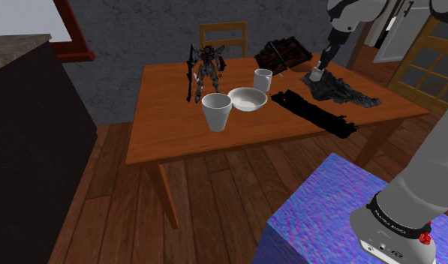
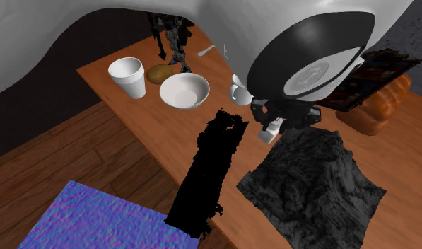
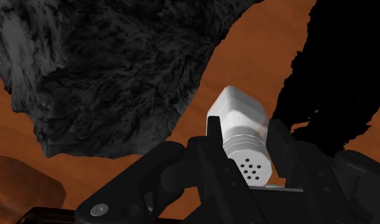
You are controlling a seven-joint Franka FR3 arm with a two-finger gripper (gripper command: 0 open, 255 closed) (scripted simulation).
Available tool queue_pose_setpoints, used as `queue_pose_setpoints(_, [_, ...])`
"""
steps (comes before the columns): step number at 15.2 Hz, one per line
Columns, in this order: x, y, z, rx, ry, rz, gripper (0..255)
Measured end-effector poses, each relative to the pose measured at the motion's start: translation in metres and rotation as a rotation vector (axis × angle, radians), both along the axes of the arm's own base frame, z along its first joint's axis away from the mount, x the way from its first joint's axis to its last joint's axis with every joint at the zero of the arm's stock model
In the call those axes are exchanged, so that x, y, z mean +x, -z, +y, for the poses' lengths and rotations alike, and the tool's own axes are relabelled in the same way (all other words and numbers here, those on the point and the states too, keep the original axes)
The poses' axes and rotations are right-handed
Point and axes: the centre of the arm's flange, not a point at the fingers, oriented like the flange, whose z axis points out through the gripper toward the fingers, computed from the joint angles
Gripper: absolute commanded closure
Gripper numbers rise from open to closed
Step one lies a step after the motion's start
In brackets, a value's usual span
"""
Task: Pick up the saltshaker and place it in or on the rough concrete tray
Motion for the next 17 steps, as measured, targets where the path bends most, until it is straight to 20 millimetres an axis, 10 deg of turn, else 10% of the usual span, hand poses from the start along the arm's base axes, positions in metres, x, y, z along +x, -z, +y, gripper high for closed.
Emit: queue_pose_setpoints(17, [-0.073,-0.035,0.136,0.0,0.0,0.0,255])
